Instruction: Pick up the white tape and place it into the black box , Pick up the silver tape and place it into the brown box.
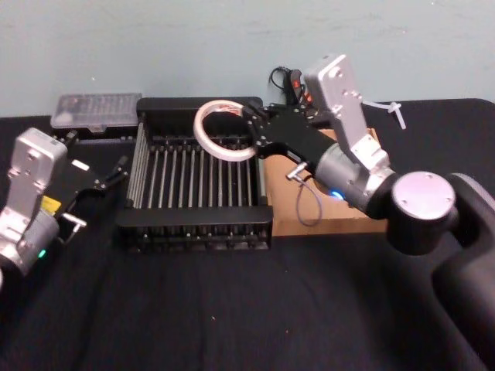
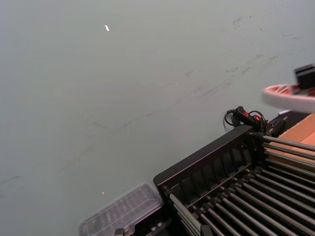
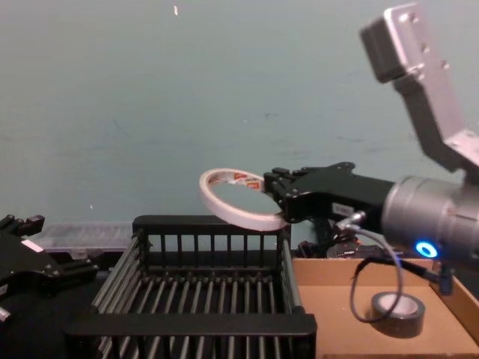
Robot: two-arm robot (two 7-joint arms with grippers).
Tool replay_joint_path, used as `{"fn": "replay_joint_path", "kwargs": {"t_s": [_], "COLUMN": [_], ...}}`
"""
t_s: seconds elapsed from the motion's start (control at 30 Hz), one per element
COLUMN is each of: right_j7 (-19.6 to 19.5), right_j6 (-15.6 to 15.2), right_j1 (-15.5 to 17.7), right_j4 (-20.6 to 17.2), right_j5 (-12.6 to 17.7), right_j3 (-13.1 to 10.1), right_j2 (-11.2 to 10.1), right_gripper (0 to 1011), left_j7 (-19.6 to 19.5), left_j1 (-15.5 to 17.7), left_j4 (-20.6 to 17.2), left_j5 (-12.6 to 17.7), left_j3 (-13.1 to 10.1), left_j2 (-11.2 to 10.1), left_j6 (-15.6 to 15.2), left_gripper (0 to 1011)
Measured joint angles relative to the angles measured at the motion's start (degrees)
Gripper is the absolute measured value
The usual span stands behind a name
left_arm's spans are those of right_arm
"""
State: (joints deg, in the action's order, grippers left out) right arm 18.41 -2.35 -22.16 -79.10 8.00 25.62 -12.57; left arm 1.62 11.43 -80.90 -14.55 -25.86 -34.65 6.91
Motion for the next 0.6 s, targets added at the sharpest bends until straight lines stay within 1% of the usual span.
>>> {"fn": "replay_joint_path", "kwargs": {"t_s": [0.03, 0.13, 0.2, 0.23, 0.33, 0.37, 0.4, 0.5, 0.6], "right_j7": [-0.1, -0.6, -0.7, -0.9, -1.1, -1.3, -1.3, -1.6, -1.6], "right_j6": [0.1, 0.6, 0.8, 0.9, 1.1, 1.2, 1.2, 1.2, 1.2], "right_j1": [-0.4, -2.5, -3.2, -3.9, -4.7, -5.1, -5.1, -6.0, -6.4], "right_j4": [0.9, 5.1, 6.7, 8.4, 10.4, 11.7, 11.7, 14.3, 15.8], "right_j5": [-0.2, -1.5, -2.0, -2.4, -3.0, -3.4, -3.4, -4.4, -5.0], "right_j3": [0.1, 0.6, 0.8, 0.9, 1.0, 1.1, 1.1, 1.1, 1.1], "right_j2": [0.5, 2.5, 3.3, 4.0, 4.9, 5.4, 5.4, 6.5, 7.1], "right_gripper": [68, 67, 68, 68, 67, 68, 68, 67, 67], "left_j7": [0.0, 0.0, 0.0, 0.0, 0.0, 0.0, 0.0, 0.0, 0.0], "left_j1": [0.0, 0.0, 0.0, 0.0, 0.0, 0.0, 0.0, 0.0, 0.0], "left_j4": [0.0, 0.0, 0.0, 0.0, 0.0, 0.0, 0.0, 0.0, 0.0], "left_j5": [0.0, 0.0, 0.0, 0.0, 0.0, 0.0, 0.0, 0.0, 0.0], "left_j3": [0.0, 0.0, 0.0, 0.0, 0.0, 0.0, 0.0, 0.0, 0.0], "left_j2": [0.0, 0.0, 0.0, 0.0, 0.0, 0.0, 0.0, 0.0, 0.0], "left_j6": [0.0, 0.0, 0.0, 0.0, 0.0, 0.0, 0.0, 0.0, 0.0], "left_gripper": [1001, 1001, 1001, 1001, 1001, 1001, 1001, 1001, 1001]}}
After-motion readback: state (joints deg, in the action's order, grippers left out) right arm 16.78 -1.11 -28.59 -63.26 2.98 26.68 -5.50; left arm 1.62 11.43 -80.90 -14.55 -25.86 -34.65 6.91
